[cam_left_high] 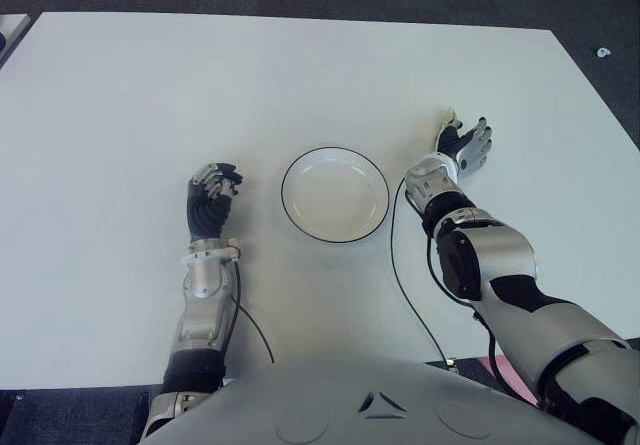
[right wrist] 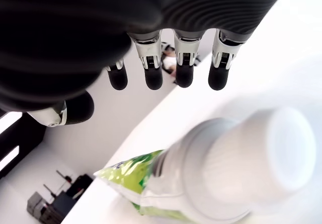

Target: Put the toothpaste on the table into the plate.

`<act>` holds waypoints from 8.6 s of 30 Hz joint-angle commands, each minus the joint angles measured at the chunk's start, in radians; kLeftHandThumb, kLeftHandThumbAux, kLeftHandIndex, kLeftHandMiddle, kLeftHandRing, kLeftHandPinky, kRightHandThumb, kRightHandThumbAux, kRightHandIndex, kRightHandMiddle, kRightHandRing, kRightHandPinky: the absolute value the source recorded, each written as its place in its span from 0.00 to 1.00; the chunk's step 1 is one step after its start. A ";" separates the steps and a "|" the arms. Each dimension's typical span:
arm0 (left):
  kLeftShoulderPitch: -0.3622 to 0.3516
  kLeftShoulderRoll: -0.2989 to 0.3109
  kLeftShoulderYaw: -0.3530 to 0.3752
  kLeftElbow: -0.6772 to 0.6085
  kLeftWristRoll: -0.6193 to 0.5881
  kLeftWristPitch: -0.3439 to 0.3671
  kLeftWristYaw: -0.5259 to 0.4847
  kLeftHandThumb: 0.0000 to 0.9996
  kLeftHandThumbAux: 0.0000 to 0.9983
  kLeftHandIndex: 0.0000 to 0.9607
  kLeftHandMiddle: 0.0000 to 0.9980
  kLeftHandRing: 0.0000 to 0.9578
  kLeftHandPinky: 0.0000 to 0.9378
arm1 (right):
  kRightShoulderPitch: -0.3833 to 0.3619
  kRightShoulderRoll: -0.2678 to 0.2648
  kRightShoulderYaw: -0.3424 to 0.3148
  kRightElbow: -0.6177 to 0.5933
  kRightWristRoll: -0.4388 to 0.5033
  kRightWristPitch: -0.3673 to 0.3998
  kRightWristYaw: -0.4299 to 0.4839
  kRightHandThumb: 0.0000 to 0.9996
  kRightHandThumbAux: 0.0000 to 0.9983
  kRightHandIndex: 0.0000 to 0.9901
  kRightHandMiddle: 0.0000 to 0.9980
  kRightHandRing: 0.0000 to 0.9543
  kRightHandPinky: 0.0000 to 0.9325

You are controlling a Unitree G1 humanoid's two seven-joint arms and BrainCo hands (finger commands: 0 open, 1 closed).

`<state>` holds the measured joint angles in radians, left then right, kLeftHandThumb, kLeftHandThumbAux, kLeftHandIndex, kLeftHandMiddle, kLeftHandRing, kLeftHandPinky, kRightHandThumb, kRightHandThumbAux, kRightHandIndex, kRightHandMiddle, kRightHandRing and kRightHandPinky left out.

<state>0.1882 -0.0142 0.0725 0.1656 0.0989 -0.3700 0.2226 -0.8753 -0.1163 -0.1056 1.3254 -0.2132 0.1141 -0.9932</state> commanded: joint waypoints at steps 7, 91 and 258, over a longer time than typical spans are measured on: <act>0.044 -0.002 0.008 0.048 0.006 0.054 0.004 0.71 0.72 0.45 0.52 0.52 0.55 | -0.033 0.007 -0.121 0.016 0.116 0.037 0.061 0.57 0.23 0.00 0.00 0.00 0.00; 0.092 -0.054 0.023 -0.022 0.012 0.095 0.019 0.71 0.72 0.45 0.51 0.51 0.53 | 0.005 -0.045 0.688 0.085 -0.582 0.310 1.220 0.17 0.35 0.00 0.00 0.00 0.00; 0.078 -0.039 0.031 0.013 0.012 0.040 0.017 0.71 0.72 0.45 0.52 0.53 0.57 | 0.235 -0.233 0.418 -0.592 -0.275 -0.999 0.833 0.74 0.71 0.45 0.89 0.93 0.95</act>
<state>0.2364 -0.0527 0.1037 0.1212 0.1086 -0.3653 0.2395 -0.6693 -0.3274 0.3058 0.7861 -0.4843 -0.9048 -0.2069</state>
